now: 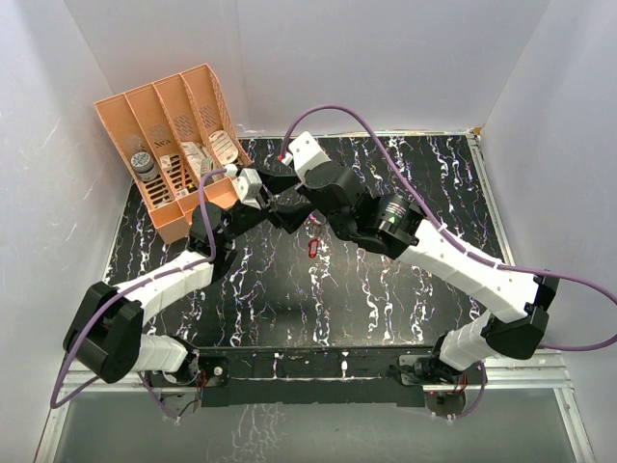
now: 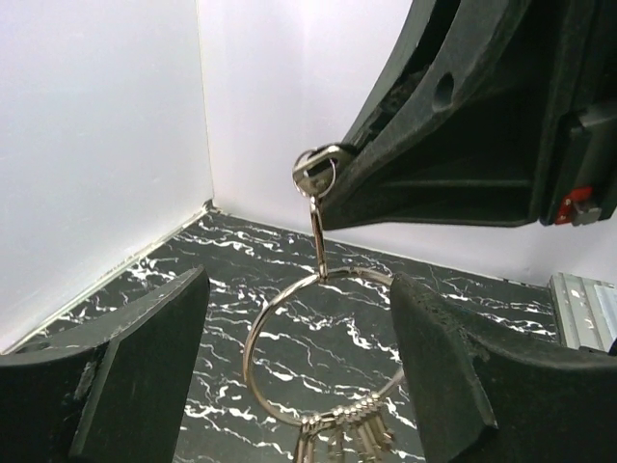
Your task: Remove the keys from the keyring
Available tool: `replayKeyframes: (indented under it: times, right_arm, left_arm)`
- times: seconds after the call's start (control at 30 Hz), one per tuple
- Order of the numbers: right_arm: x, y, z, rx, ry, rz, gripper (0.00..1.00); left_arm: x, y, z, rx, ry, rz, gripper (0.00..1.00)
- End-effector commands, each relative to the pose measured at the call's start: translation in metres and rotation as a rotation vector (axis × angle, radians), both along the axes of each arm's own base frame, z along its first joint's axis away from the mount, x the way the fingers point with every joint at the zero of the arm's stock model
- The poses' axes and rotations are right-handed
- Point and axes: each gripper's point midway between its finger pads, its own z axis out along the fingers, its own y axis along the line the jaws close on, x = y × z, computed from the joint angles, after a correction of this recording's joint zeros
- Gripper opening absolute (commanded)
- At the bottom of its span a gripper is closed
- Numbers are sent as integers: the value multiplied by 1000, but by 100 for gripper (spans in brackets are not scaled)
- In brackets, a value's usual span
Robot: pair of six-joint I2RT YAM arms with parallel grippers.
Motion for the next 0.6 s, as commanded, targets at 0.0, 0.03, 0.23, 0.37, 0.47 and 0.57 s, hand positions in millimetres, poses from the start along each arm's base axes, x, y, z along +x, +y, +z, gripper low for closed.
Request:
replayKeyframes:
  times: [0.0,0.03,0.23,0.37,0.47,0.57]
  right_arm:
    - [-3,-3,28,99,-63,-14,0]
    - [-3,-4,27,97,-63,-15,0]
    - [-5,-3,27,105,-59,-8,0]
    - [-7,-2,28,111,-61,0,0]
    - [-8,-1,30,116,-63,6,0]
    - [-9,-1,32,118,-66,8,0]
  left_arm:
    - [-9,-1,45,-87,-147,-28,74]
    - [-10,-1,47,-97,-154,-31,74]
    - [-13,-7,50,-90,-175,-75,66]
    - [-12,-14,38,-64,-162,-112,50]
    - [-16,-18,34,-42,-168,-152,47]
    - [-15,-20,31,-26,-169,-163,46]
